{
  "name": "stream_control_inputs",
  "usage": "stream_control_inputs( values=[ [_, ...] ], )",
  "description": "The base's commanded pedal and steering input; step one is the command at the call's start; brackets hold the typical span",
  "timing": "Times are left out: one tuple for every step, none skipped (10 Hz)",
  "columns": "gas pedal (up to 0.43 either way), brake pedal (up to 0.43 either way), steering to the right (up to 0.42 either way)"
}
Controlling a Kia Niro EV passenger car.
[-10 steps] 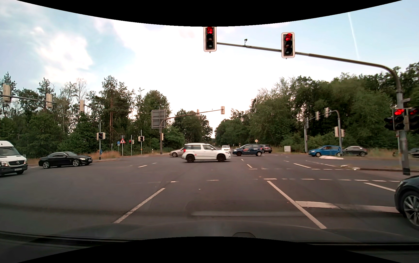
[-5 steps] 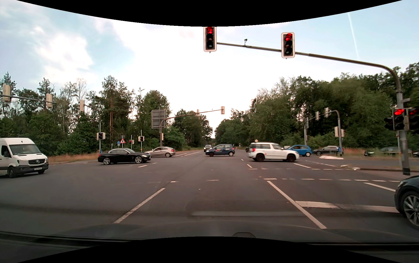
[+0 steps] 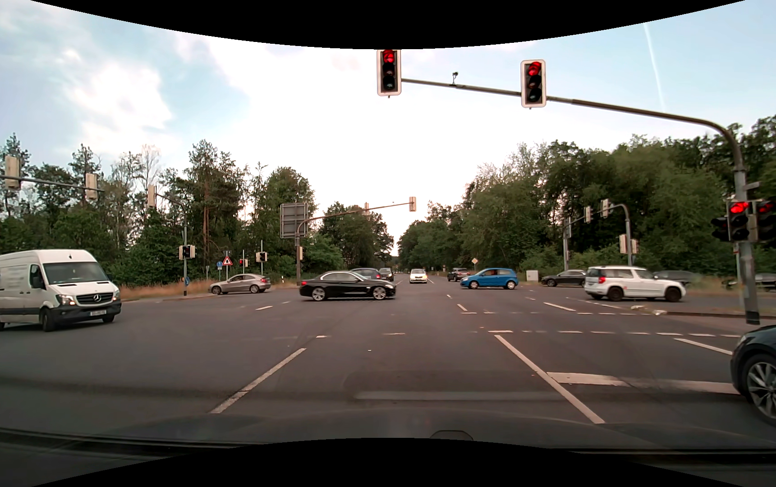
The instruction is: Follow the waypoints while adhering to traffic rules and regulations
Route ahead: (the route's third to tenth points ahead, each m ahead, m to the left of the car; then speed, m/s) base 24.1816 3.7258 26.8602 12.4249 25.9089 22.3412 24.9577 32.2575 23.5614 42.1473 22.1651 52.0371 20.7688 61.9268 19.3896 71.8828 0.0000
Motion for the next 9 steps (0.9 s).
stream_control_inputs(
  values=[
    [0.0, 0.256, -0.026],
    [0.0, 0.256, -0.026],
    [0.0, 0.256, -0.026],
    [0.0, 0.256, -0.026],
    [0.0, 0.256, -0.026],
    [0.0, 0.256, -0.026],
    [0.0, 0.262, -0.026],
    [0.0, 0.274, -0.026],
    [0.0, 0.293, -0.026]
  ],
)
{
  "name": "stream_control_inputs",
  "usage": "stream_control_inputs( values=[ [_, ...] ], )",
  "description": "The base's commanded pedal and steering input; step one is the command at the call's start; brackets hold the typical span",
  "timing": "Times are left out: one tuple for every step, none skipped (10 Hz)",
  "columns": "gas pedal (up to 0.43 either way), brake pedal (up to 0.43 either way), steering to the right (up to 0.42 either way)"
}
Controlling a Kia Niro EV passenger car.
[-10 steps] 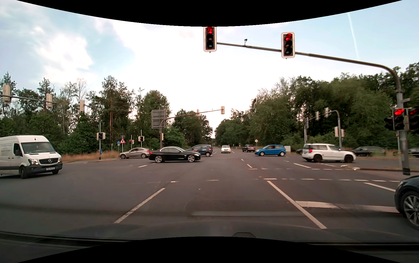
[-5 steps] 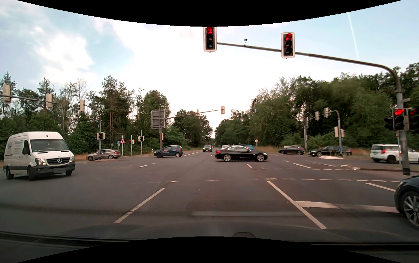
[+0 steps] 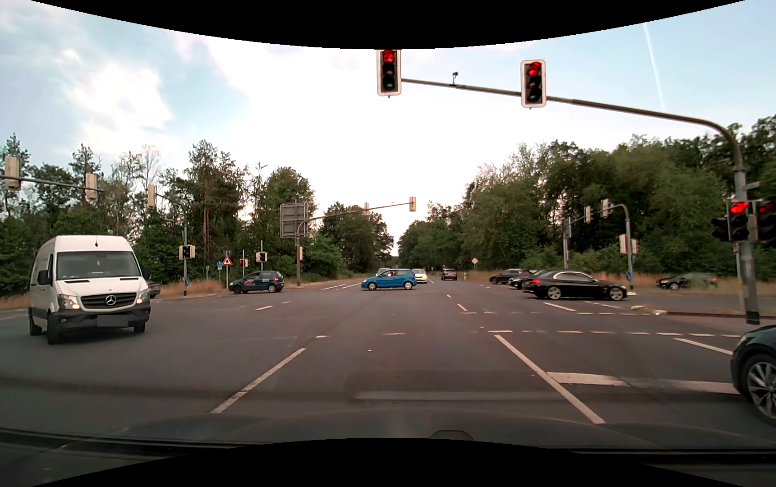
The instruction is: Follow the waypoints while adhering to traffic rules and regulations
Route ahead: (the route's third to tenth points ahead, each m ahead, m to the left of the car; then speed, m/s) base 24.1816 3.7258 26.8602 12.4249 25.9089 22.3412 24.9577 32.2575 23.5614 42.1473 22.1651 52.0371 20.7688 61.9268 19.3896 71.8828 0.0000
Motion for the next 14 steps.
stream_control_inputs(
  values=[
    [0.0, 0.311, -0.026],
    [0.0, 0.317, -0.026],
    [0.0, 0.329, -0.026],
    [0.0, 0.329, -0.026],
    [0.0, 0.329, -0.028],
    [0.0, 0.329, -0.029],
    [0.0, 0.317, -0.029],
    [0.0, 0.311, -0.029],
    [0.0, 0.311, -0.029],
    [0.0, 0.311, -0.029],
    [0.0, 0.317, -0.029],
    [0.0, 0.323, -0.029],
    [0.0, 0.323, -0.029],
    [0.0, 0.348, -0.029]
  ],
)
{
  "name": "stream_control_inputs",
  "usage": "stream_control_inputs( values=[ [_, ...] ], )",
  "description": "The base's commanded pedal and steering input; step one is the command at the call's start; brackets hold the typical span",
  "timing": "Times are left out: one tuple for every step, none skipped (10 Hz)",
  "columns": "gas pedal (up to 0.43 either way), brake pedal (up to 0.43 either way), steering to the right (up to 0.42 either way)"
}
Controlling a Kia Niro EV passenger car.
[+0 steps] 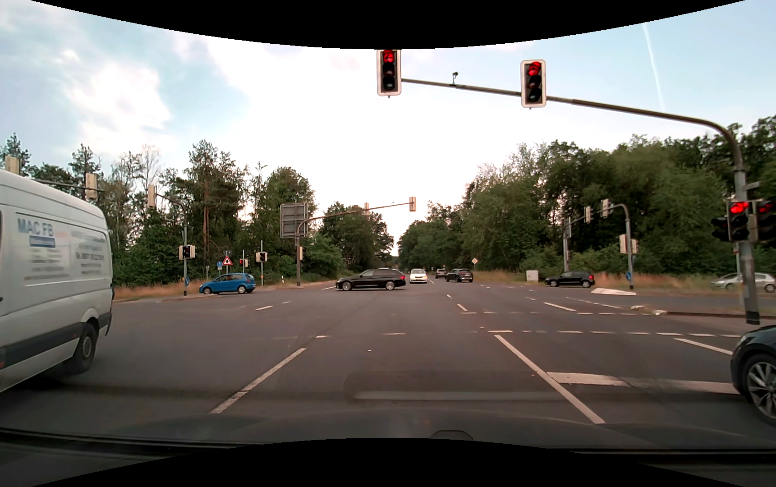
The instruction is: Follow the waypoints while adhering to traffic rules and regulations
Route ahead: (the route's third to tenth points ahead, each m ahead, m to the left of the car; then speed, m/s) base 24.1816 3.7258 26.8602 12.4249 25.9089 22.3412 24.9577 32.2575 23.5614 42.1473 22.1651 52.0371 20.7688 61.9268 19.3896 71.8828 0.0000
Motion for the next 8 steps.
stream_control_inputs(
  values=[
    [0.0, 0.378, -0.029],
    [0.0, 0.384, -0.029],
    [0.0, 0.396, -0.029],
    [0.0, 0.402, -0.029],
    [0.0, 0.409, -0.033],
    [0.0, 0.427, -0.035],
    [0.0, 0.451, -0.031],
    [0.0, 0.463, -0.03]
  ],
)
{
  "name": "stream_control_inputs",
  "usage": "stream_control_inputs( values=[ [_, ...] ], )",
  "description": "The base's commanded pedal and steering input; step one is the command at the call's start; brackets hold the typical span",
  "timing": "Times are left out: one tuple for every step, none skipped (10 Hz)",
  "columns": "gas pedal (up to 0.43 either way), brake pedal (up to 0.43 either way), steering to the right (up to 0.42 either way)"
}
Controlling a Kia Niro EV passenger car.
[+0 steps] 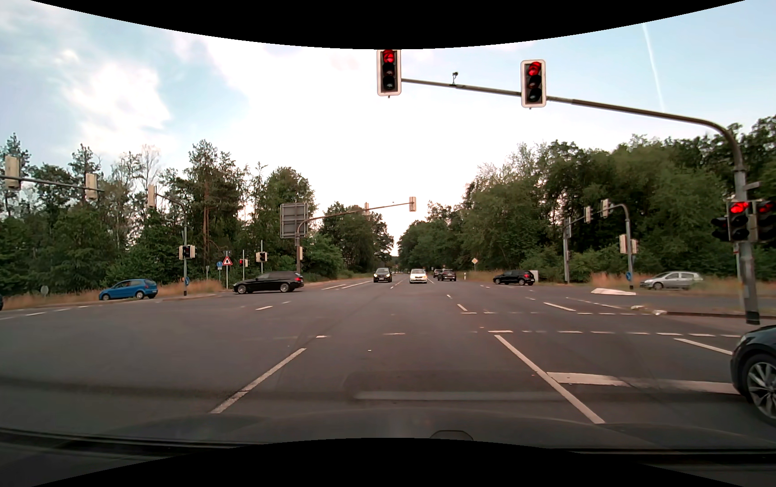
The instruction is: Follow the waypoints while adhering to traffic rules and regulations
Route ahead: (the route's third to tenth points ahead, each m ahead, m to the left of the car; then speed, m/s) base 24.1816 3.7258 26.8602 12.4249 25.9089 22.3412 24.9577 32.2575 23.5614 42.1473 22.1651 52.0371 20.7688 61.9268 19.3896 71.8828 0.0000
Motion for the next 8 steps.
stream_control_inputs(
  values=[
    [0.0, 0.457, -0.03],
    [0.0, 0.421, -0.03],
    [0.0, 0.39, -0.03],
    [0.0, 0.378, -0.031],
    [0.0, 0.378, -0.031],
    [0.0, 0.378, -0.03],
    [0.0, 0.378, -0.03],
    [0.0, 0.384, -0.026]
  ],
)
